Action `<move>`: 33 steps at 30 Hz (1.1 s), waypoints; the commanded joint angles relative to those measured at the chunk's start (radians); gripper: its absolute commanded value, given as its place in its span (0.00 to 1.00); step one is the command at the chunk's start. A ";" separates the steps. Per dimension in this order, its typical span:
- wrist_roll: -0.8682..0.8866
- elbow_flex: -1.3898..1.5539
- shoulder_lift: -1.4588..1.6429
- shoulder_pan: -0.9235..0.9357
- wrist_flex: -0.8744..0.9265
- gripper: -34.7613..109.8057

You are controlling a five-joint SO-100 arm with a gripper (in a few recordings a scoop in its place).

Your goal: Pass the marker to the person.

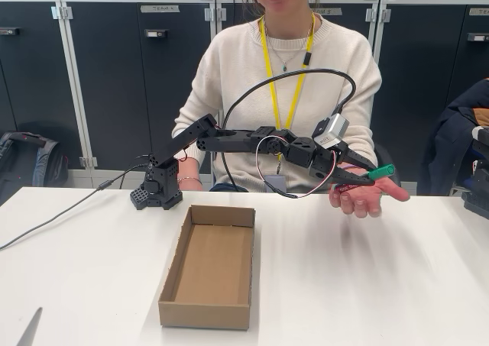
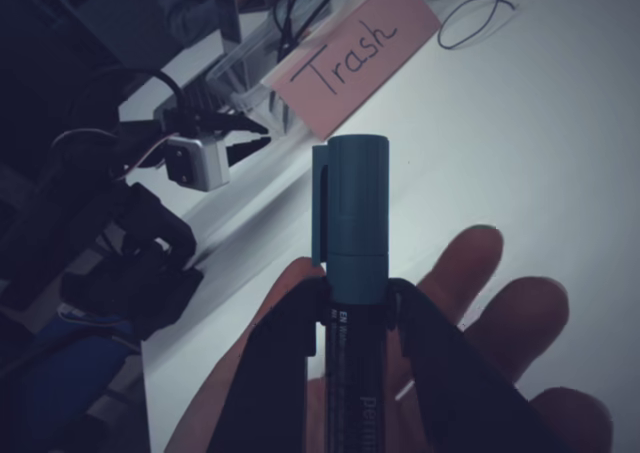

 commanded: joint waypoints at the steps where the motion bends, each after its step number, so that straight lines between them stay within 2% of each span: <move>1: 0.002 -0.025 0.032 0.005 -0.020 0.22; 3: 0.006 -0.025 0.032 0.006 -0.015 0.25; 5: 0.000 -0.023 0.029 0.006 -0.014 0.33; 11: 0.035 0.054 0.055 0.014 -0.072 0.40; 33: 0.017 0.192 0.166 0.037 -0.094 0.40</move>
